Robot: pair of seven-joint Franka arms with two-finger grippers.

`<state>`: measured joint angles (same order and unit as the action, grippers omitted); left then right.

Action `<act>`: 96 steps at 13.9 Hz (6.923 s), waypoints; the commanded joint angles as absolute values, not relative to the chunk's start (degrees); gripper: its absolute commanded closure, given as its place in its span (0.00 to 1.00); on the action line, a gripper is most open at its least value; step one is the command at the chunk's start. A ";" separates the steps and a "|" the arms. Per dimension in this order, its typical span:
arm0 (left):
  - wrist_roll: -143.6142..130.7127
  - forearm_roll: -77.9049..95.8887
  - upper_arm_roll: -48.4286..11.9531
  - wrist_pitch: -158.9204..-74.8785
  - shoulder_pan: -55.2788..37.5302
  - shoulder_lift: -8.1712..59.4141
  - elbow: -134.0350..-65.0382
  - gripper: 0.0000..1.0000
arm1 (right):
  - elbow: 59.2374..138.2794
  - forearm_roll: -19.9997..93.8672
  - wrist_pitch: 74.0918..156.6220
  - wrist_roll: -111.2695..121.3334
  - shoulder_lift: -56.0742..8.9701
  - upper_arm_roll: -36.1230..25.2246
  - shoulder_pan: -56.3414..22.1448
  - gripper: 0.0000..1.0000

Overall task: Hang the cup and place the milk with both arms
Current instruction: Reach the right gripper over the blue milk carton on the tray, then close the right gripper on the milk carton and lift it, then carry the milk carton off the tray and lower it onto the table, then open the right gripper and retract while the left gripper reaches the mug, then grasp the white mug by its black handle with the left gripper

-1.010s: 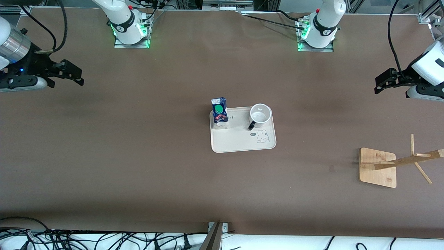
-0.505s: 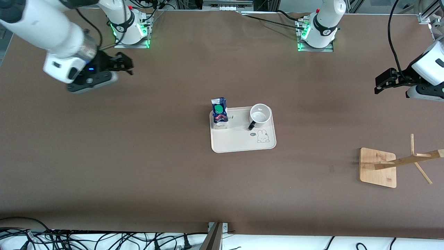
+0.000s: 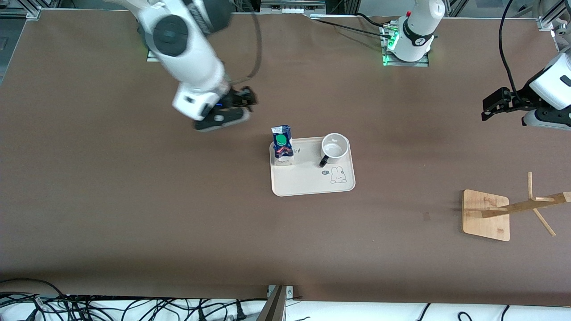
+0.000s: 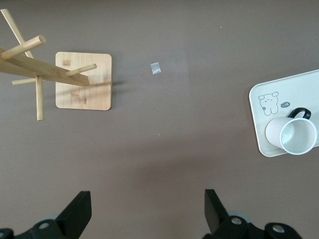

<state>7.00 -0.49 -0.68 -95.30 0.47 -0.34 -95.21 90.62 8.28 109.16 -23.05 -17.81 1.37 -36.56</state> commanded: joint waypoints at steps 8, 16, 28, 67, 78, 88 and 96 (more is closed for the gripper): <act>6.24 -1.58 -0.79 -94.31 0.35 -0.79 -94.75 0.00 | 78.93 4.93 113.81 -31.29 -32.69 0.70 -42.01 0.00; 6.24 -1.58 -0.88 -94.31 0.35 -0.88 -94.75 0.00 | 79.01 2.11 119.18 -31.29 -37.18 0.62 -43.07 0.02; 6.24 -1.58 -0.79 -93.87 0.35 -0.88 -94.75 0.00 | 78.93 1.14 118.74 -30.50 -35.42 0.53 -42.89 0.67; 7.03 -0.70 -1.05 -92.55 -0.53 2.10 -92.72 0.00 | 86.07 8.00 102.68 5.01 -21.10 -4.57 -8.26 0.00; 15.74 0.71 -1.50 -94.29 -16.93 16.16 -91.76 0.00 | 85.43 4.75 91.23 4.92 -7.48 -6.94 -8.26 0.00; -1.12 0.27 -1.49 -110.02 -31.89 28.28 -92.46 0.00 | 85.08 -1.49 91.32 5.10 -6.50 -7.38 -8.88 0.00; -11.68 -10.54 -1.41 -118.04 -38.67 33.92 -97.12 0.00 | 84.99 0.00 91.06 5.45 -6.94 -7.56 -8.35 0.00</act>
